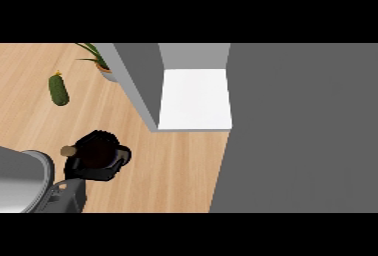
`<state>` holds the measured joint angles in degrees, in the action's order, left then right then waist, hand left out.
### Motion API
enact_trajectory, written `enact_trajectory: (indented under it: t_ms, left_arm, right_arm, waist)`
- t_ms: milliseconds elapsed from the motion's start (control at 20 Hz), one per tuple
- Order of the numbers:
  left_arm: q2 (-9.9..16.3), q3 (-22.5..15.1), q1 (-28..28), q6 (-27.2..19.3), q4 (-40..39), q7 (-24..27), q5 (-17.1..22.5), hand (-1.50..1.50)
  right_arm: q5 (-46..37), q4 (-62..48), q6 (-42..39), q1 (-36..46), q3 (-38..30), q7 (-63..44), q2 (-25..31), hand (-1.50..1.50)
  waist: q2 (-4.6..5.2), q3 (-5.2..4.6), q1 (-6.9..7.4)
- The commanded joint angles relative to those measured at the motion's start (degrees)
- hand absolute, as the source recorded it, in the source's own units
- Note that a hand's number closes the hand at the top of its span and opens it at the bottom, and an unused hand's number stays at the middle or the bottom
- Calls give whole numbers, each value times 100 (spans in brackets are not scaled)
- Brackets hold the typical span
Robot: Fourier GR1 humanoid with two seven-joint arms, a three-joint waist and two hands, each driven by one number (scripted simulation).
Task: Pick up the wine, place it into the cabinet and close the cabinet
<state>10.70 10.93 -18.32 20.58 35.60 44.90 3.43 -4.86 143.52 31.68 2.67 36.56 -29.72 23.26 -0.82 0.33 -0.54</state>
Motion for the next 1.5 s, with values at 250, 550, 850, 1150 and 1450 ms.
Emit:
enact_trajectory:
  t_ms: [250, 550, 850, 1150, 1450]
  left_arm:
    - [-497, -387, 914, 51, 980, -92, 65, 150]
    - [-846, -806, 1458, -68, 2220, -662, 87, 150]
    - [-997, -1267, 1926, -115, 3671, -1609, 336, 150]
    - [-1068, -2053, 2192, -886, 4612, -2243, 571, 150]
    - [-1070, -2878, 2054, -2232, 5027, -2381, 349, 150]
  right_arm:
    - [-301, 958, 79, -314, 23, -248, 124, -150]
    - [-498, 1240, 185, -548, 156, -289, 301, -150]
    - [-311, 1199, 111, -567, 55, -115, 464, -150]
    - [-166, 1244, 150, -1044, 134, 345, 648, -150]
    - [-290, 1047, 250, -716, 272, 305, 510, -150]
  waist:
    - [49, -34, 29]
    - [39, -34, 9]
    - [37, -31, 32]
    - [43, -29, 2]
    - [52, -38, 7]
